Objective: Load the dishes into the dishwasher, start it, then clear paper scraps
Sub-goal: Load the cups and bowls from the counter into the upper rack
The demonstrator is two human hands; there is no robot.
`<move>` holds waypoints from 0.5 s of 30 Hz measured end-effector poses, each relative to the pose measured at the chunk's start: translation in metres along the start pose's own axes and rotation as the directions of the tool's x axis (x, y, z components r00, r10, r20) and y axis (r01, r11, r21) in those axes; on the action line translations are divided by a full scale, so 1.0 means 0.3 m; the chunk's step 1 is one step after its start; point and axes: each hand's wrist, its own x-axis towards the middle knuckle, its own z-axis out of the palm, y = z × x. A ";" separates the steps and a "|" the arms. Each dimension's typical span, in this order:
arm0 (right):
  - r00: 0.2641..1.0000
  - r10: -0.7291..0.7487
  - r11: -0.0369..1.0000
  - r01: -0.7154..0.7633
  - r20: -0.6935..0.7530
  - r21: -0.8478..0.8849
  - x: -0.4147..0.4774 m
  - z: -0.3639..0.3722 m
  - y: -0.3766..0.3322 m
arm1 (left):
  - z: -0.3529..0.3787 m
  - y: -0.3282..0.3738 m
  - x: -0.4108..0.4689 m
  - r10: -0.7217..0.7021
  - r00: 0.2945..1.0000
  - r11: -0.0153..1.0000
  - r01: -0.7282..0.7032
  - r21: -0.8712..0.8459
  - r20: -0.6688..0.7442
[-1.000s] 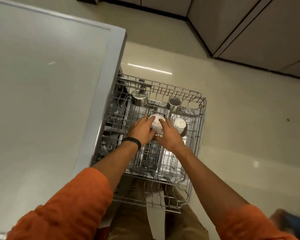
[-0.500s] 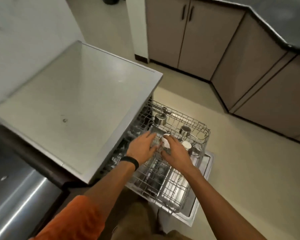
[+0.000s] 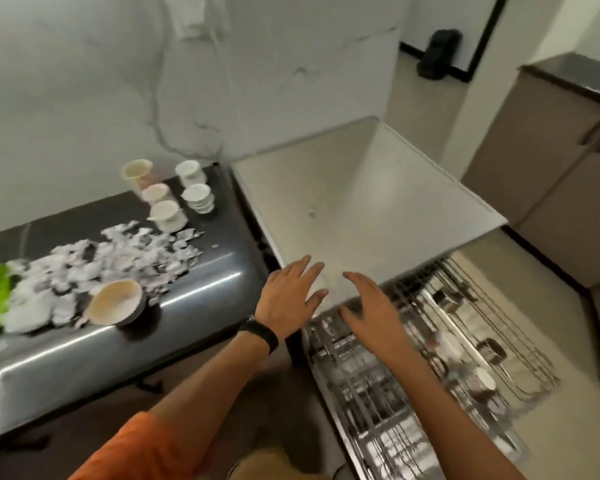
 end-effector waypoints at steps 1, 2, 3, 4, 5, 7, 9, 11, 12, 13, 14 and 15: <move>0.999 -0.035 0.999 0.035 0.023 -0.006 0.025 0.045 -0.045 | -0.025 -0.061 -0.034 -0.045 0.999 0.999 0.045 -0.014 -0.022; 0.996 -0.067 0.998 0.067 0.051 -0.008 0.049 0.088 -0.090 | -0.046 -0.118 -0.066 -0.081 0.996 0.996 0.080 -0.027 -0.046; 0.992 -0.099 0.995 0.100 0.080 -0.011 0.078 0.148 -0.145 | -0.068 -0.193 -0.110 -0.120 0.991 0.992 0.118 -0.036 -0.066; 0.988 -0.117 0.993 0.119 0.097 -0.013 0.102 0.193 -0.183 | -0.086 -0.249 -0.140 -0.145 0.986 0.989 0.143 -0.037 -0.078; 0.987 -0.124 0.992 0.126 0.104 -0.012 0.116 0.215 -0.206 | -0.095 -0.281 -0.157 -0.155 0.985 0.988 0.153 -0.031 -0.080; 0.972 -0.168 0.985 0.170 0.163 -0.001 0.163 0.321 -0.316 | -0.136 -0.412 -0.229 -0.228 0.969 0.974 0.227 -0.028 -0.095; 0.953 -0.207 0.978 0.209 0.223 0.015 0.201 0.425 -0.423 | -0.177 -0.539 -0.289 -0.290 0.949 0.957 0.291 -0.016 -0.122; 0.937 -0.232 0.972 0.234 0.260 0.025 0.223 0.517 -0.511 | -0.204 -0.654 -0.339 -0.352 0.926 0.935 0.354 -0.015 -0.137; 0.932 -0.237 0.971 0.239 0.275 0.026 0.230 0.562 -0.551 | -0.216 -0.709 -0.362 -0.389 0.911 0.921 0.390 -0.023 -0.135; 0.926 -0.243 0.969 0.246 0.288 0.026 0.238 0.603 -0.586 | -0.226 -0.761 -0.382 -0.423 0.897 0.906 0.423 -0.024 -0.128; 0.919 -0.249 0.967 0.253 0.305 0.025 0.245 0.639 -0.620 | -0.235 -0.810 -0.400 -0.448 0.885 0.893 0.450 -0.014 -0.127; 0.912 -0.256 0.965 0.262 0.320 0.027 0.247 0.666 -0.647 | -0.239 -0.849 -0.416 -0.468 0.875 0.882 0.472 0.006 -0.127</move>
